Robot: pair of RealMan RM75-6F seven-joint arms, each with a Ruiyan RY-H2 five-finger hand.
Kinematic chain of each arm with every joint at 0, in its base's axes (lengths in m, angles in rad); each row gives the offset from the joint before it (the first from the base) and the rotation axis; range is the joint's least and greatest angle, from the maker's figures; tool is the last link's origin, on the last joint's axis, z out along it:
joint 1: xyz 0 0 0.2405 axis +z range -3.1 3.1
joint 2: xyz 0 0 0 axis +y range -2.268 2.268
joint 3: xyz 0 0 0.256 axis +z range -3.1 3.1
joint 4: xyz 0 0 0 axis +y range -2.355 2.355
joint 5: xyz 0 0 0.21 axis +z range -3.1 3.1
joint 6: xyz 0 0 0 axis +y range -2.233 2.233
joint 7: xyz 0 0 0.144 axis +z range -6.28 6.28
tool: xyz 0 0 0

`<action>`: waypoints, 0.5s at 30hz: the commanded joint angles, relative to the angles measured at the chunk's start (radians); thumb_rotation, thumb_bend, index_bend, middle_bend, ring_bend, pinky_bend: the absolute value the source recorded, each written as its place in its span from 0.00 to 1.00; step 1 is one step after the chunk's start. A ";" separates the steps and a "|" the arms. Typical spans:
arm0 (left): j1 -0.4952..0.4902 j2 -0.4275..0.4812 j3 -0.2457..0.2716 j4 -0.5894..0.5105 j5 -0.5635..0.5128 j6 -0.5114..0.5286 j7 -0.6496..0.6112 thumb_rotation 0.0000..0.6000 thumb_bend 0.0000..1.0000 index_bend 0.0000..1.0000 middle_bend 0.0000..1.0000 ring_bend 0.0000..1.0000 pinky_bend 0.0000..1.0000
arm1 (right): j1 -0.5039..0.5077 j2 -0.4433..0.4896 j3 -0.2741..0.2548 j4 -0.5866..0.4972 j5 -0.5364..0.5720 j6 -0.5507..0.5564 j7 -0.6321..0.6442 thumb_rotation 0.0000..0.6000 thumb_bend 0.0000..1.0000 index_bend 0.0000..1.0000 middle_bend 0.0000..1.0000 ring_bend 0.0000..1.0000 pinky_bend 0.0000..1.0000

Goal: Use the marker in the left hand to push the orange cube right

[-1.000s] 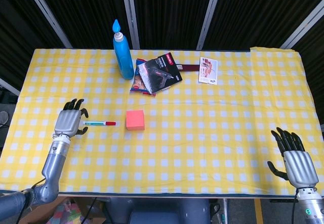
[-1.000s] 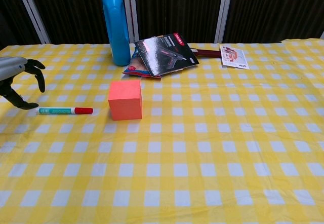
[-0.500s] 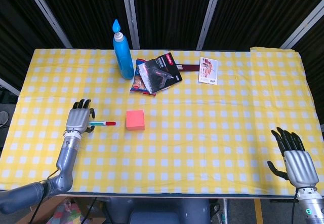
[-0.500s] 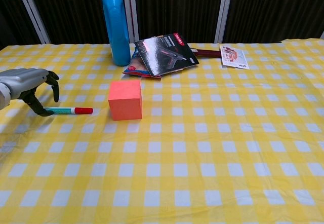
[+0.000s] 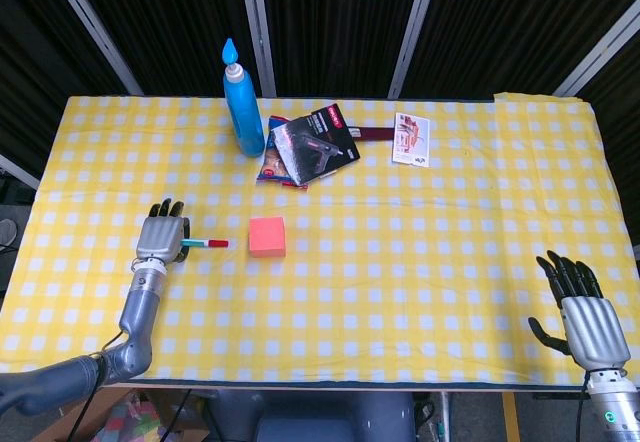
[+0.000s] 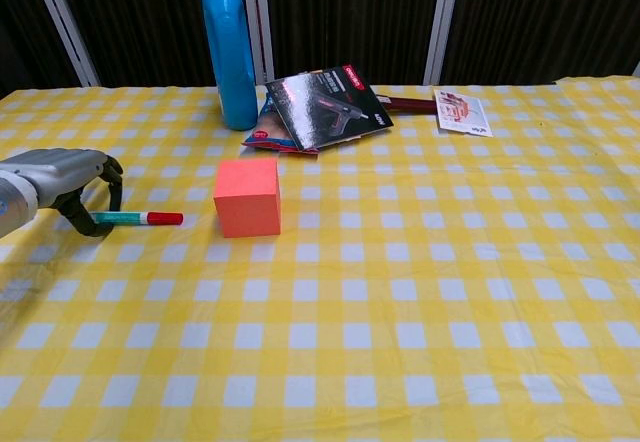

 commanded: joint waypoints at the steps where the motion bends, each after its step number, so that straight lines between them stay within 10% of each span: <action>1: 0.003 0.004 0.000 -0.009 0.014 0.012 -0.016 1.00 0.45 0.57 0.11 0.00 0.09 | 0.000 0.000 0.000 0.000 0.000 0.001 0.000 1.00 0.38 0.00 0.00 0.00 0.00; 15: -0.017 0.054 -0.024 -0.125 -0.070 0.036 0.041 1.00 0.45 0.58 0.11 0.00 0.09 | 0.000 0.000 0.001 -0.005 0.004 -0.002 -0.003 1.00 0.38 0.00 0.00 0.00 0.00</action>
